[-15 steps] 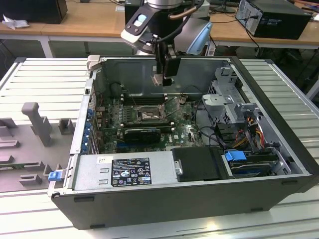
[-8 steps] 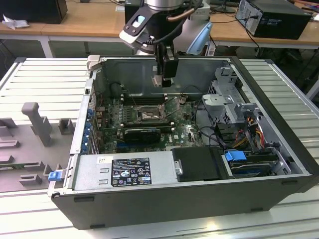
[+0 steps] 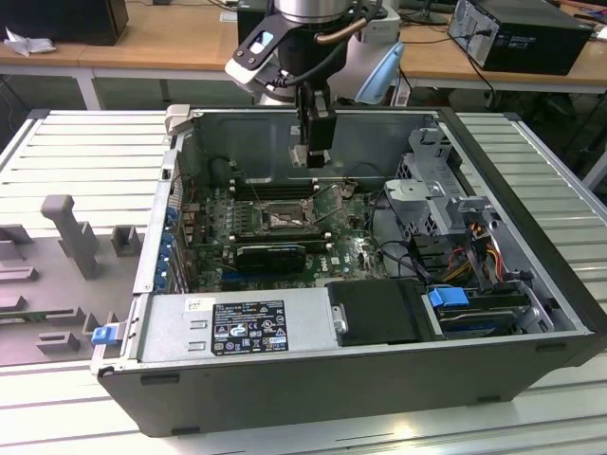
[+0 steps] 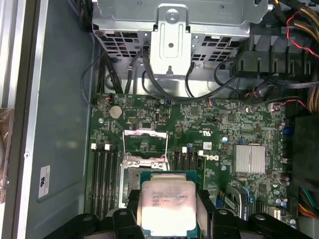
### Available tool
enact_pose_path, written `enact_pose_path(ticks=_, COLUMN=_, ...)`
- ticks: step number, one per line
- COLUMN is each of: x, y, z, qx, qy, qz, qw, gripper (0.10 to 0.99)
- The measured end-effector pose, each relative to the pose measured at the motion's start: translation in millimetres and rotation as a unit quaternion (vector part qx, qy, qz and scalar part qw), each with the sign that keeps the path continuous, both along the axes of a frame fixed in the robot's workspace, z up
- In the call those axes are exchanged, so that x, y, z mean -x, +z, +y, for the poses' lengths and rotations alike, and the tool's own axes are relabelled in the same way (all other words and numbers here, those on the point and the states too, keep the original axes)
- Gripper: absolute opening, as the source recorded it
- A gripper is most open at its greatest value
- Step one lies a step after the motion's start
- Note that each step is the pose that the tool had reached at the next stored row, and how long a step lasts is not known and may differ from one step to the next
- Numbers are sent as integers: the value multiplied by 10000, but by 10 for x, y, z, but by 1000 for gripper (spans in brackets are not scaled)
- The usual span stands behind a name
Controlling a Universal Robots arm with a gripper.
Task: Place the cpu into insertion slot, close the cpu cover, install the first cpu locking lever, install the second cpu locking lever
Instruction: 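Place the cpu into insertion slot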
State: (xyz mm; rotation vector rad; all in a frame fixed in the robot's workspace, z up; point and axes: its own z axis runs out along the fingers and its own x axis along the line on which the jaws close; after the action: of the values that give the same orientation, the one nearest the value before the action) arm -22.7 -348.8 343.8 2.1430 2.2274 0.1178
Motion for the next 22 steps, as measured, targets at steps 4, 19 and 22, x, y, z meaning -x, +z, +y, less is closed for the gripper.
enact_pose_path(ticks=4, x=0, y=-12, z=0, qx=0, qy=-27, qz=0, qw=10000, gripper=525)
enact_pose_path(ticks=19, x=0, y=-73, z=0, qx=0, qy=-156, qz=0, qw=9999, gripper=525)
enact_pose_path(ticks=22, x=0, y=-85, z=0, qx=0, qy=-179, qz=0, qw=9998, gripper=525)
